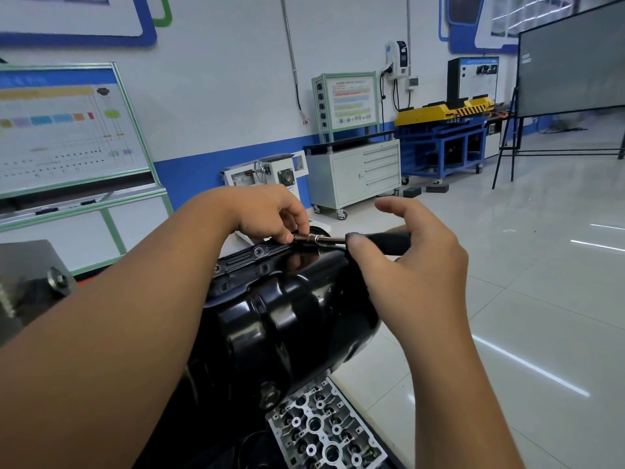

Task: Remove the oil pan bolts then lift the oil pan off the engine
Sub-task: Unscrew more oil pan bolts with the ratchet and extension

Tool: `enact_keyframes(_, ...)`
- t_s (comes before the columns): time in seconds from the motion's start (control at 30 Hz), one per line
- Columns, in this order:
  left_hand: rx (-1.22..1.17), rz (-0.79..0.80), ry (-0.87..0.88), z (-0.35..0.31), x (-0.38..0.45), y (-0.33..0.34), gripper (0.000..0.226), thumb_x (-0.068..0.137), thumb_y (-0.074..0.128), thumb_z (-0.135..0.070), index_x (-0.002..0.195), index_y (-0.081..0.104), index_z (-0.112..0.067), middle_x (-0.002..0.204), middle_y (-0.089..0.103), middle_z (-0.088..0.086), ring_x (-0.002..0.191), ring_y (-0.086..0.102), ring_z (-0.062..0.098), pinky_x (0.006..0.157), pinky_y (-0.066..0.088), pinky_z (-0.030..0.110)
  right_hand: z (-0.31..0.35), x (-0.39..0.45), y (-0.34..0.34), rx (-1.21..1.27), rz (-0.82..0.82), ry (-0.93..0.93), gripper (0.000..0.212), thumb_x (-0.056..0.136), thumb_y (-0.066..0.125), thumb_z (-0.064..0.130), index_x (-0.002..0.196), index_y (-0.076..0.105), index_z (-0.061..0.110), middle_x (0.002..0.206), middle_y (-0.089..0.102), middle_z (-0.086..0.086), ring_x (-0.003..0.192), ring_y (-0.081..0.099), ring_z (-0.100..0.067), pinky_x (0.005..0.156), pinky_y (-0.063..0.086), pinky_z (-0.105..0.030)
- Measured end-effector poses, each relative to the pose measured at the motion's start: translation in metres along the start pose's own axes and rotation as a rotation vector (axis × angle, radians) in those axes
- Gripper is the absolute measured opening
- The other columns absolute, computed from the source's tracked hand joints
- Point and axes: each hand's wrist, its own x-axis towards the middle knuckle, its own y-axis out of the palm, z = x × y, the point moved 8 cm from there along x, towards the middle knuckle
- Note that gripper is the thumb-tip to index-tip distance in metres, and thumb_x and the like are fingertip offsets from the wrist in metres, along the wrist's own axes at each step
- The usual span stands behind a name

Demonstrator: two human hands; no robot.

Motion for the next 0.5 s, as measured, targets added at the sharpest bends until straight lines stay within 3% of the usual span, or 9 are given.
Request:
enact_keyframes(0.07, -0.001, 0.0, -0.001, 0.0001, 0.0002, 0.0006, 0.034, 0.094, 0.066, 0.002, 0.096, 0.074, -0.031, 0.099, 0.07, 0.001, 0.07, 0.061, 0.008, 0.061, 0.053, 0.027, -0.0011, -0.0005, -0.0021, 0.021, -0.045, 0.027, 0.024, 0.086, 0.07, 0.057, 0.107, 0.066, 0.044, 0.08, 0.071, 0.019, 0.08, 0.065, 0.005, 0.067, 0.048, -0.01)
enact_keyframes(0.1, -0.004, -0.001, -0.001, 0.0003, 0.0, 0.0007, 0.034, 0.094, 0.066, 0.003, 0.096, 0.074, -0.031, 0.099, 0.07, 0.001, 0.07, 0.061, 0.008, 0.061, 0.053, 0.027, -0.002, -0.0007, -0.0027, 0.021, -0.058, 0.026, 0.021, 0.09, 0.066, 0.059, 0.102, 0.067, 0.042, 0.078, 0.071, 0.018, 0.078, 0.065, 0.004, 0.066, 0.05, -0.016)
enact_keyframes(0.2, -0.017, -0.007, -0.004, 0.0012, -0.0002, -0.0003, 0.036, 0.094, 0.067, 0.002, 0.095, 0.075, -0.033, 0.099, 0.072, 0.0, 0.07, 0.061, 0.006, 0.06, 0.052, 0.025, -0.0002, 0.0004, -0.0029, 0.042, -0.05, 0.024, 0.003, 0.093, 0.067, 0.043, 0.096, 0.067, 0.043, 0.078, 0.071, 0.022, 0.077, 0.066, 0.002, 0.065, 0.053, -0.024)
enact_keyframes(0.3, -0.02, -0.01, -0.013, 0.0023, 0.0003, -0.0005, 0.038, 0.094, 0.067, 0.0, 0.093, 0.076, -0.037, 0.094, 0.074, -0.003, 0.069, 0.061, 0.004, 0.061, 0.053, 0.025, -0.0002, 0.0004, 0.0006, 0.088, 0.023, 0.016, 0.043, 0.082, 0.069, 0.009, 0.103, 0.066, 0.047, 0.086, 0.073, 0.016, 0.078, 0.068, -0.005, 0.073, 0.06, -0.033)
enact_keyframes(0.37, -0.018, -0.015, -0.019, 0.0031, 0.0014, -0.0004, 0.039, 0.094, 0.067, 0.0, 0.093, 0.077, -0.037, 0.087, 0.074, -0.009, 0.066, 0.061, 0.002, 0.061, 0.053, 0.025, 0.0008, 0.0, 0.0012, 0.091, 0.036, 0.011, 0.048, 0.076, 0.066, 0.003, 0.102, 0.068, 0.044, 0.087, 0.073, 0.016, 0.079, 0.069, -0.007, 0.074, 0.06, -0.032)
enact_keyframes(0.5, 0.022, -0.017, -0.018, 0.0012, 0.0023, -0.0004, 0.036, 0.093, 0.068, 0.001, 0.094, 0.075, -0.034, 0.066, 0.07, -0.023, 0.056, 0.06, -0.006, 0.052, 0.047, 0.017, -0.0016, 0.0005, -0.0031, 0.084, -0.053, 0.022, 0.016, 0.084, 0.074, 0.048, 0.097, 0.067, 0.041, 0.082, 0.073, 0.02, 0.079, 0.068, 0.003, 0.067, 0.051, -0.02)
